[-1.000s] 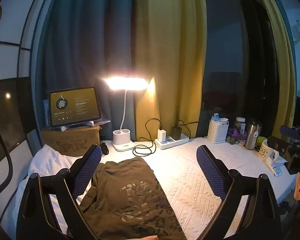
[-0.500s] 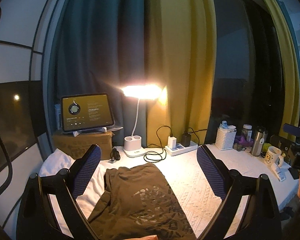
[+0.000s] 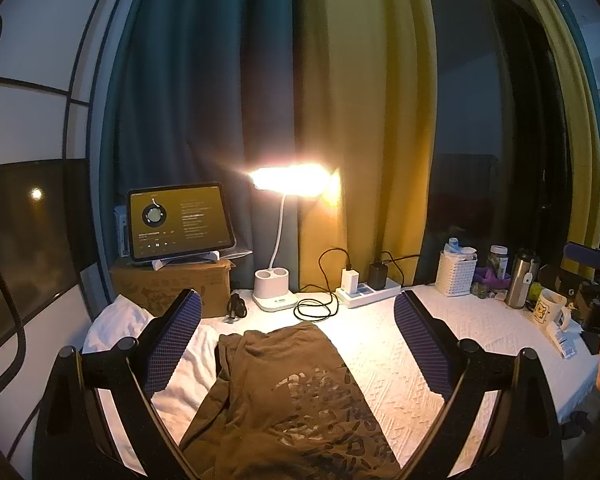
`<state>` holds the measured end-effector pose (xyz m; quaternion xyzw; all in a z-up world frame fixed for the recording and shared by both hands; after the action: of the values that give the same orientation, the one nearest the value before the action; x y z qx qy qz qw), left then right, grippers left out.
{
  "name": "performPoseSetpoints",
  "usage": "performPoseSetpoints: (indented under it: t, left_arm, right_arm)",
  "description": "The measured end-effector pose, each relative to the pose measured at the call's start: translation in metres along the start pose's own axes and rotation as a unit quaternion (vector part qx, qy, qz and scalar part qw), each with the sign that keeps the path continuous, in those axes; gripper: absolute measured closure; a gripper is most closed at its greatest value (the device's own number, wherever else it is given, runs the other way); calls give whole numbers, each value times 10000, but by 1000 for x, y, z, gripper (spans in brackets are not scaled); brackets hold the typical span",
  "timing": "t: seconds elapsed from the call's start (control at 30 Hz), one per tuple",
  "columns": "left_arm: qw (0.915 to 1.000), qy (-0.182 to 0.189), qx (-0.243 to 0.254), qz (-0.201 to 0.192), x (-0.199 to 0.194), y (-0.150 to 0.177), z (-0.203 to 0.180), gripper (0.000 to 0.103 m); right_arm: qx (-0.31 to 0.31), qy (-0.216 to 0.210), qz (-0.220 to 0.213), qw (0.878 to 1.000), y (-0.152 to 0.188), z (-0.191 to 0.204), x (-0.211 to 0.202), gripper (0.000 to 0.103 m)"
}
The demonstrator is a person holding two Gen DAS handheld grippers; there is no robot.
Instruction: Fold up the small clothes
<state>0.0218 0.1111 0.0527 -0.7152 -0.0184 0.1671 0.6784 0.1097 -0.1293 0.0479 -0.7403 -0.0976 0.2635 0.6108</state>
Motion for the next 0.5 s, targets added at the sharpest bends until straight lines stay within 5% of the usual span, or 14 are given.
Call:
performPoseSetpoints:
  t: [0.5]
  left_arm:
    - [10000,62,9,-12,0,0,-4,7]
  right_arm:
    - [5,24,2,10000,2,-3,-2,9]
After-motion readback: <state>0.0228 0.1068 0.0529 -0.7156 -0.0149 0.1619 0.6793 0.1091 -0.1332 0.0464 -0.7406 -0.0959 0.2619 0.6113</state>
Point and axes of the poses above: each gripper's, at about its wrist camera, not at the fingertips, and x roughly the way its jaws point, z to its left, y to its underside, the point moved 9 cm from there along x, roughly the way its jaws point, and after that the axes turned 2 degrees about -y, right-handed, at the moved point
